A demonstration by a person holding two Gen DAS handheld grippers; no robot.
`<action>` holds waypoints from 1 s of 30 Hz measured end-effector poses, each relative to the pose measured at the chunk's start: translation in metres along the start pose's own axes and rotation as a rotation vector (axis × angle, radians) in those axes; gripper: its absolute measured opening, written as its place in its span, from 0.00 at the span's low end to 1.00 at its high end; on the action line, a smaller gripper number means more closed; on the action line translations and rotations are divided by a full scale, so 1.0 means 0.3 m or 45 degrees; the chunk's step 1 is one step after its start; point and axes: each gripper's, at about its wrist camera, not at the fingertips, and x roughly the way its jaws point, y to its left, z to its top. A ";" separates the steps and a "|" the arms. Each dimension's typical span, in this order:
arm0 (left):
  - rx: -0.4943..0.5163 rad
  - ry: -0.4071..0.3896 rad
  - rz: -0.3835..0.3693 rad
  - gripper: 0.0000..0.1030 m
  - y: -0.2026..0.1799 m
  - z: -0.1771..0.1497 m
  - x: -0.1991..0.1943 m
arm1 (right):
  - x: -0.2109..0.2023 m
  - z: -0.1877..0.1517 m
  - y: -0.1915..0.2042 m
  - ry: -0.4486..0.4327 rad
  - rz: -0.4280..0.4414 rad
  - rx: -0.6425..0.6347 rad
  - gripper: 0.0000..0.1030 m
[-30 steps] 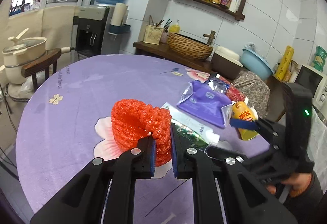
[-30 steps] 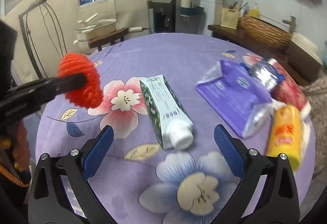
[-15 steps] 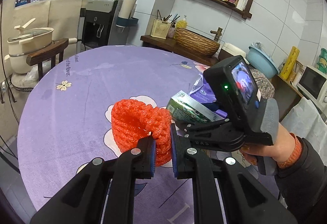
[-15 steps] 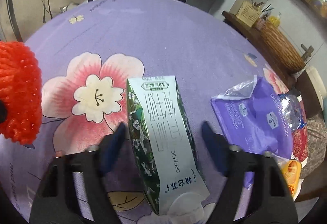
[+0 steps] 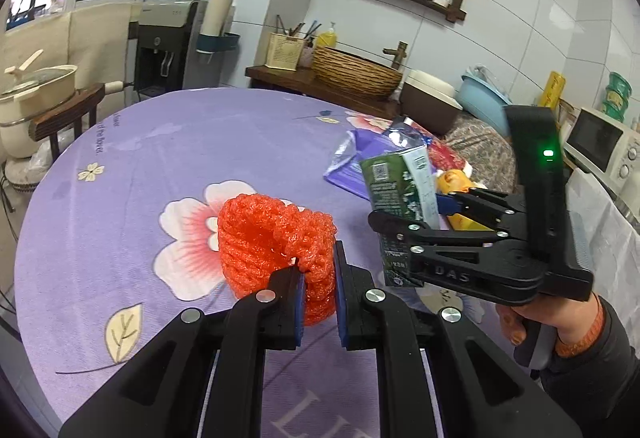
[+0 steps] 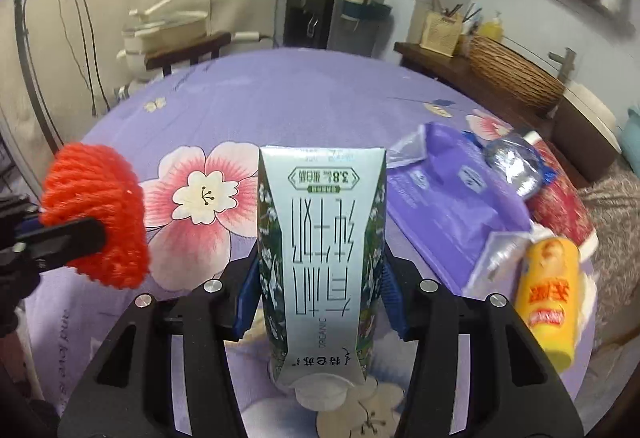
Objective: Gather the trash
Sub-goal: 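Carry both items to the black bin while the left gripper drops the orange net in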
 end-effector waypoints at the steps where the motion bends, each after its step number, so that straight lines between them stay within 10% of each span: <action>1: 0.008 0.002 -0.009 0.12 -0.015 -0.001 0.002 | -0.042 -0.022 -0.017 -0.030 -0.002 0.032 0.50; 15: 0.233 0.085 -0.273 0.12 -0.376 -0.063 0.058 | -0.464 -0.382 -0.254 -0.233 -0.243 0.383 0.50; 30: 0.582 0.441 -0.787 0.12 -1.051 -0.271 0.274 | -0.738 -1.006 -0.634 -0.099 -0.803 0.883 0.50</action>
